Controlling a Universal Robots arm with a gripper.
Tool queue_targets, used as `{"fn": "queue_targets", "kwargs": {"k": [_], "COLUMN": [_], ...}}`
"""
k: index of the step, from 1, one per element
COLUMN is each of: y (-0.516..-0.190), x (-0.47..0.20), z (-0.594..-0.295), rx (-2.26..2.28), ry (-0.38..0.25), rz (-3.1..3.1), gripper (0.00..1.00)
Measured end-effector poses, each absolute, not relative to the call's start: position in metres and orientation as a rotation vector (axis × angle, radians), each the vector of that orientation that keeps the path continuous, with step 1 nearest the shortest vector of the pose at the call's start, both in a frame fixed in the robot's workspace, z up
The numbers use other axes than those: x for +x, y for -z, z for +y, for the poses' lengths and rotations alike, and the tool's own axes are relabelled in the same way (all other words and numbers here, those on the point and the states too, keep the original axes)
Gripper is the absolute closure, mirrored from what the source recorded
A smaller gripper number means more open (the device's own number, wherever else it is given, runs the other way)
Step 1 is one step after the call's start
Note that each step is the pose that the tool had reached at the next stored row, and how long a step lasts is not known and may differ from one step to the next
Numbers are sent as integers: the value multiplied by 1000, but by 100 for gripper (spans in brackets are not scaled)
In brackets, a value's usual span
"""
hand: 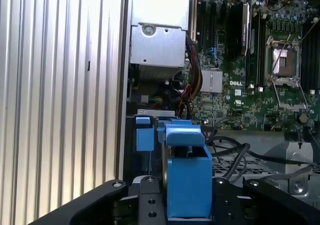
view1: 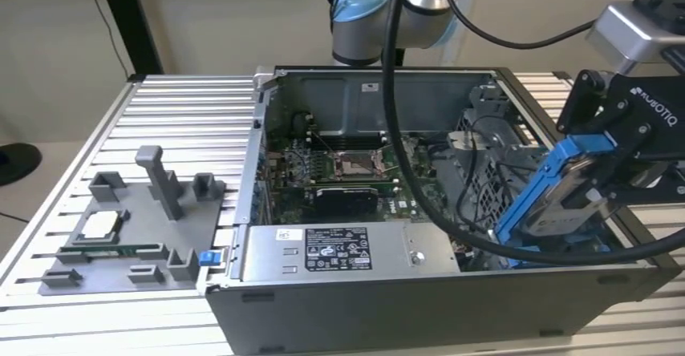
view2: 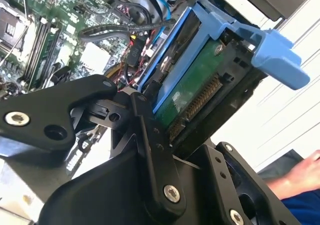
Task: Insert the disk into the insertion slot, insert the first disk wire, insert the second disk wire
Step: 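Insert the disk into the insertion slot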
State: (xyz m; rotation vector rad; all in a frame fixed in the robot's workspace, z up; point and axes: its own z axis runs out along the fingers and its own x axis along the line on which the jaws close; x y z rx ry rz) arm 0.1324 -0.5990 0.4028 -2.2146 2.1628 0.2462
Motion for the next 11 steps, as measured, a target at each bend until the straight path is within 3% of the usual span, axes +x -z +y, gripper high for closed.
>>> {"fn": "queue_targets", "kwargs": {"k": [11], "y": [-404], "x": [132], "z": [-599], "rx": [-2210], "ry": [-256], "rz": [2158], "gripper": [100]}}
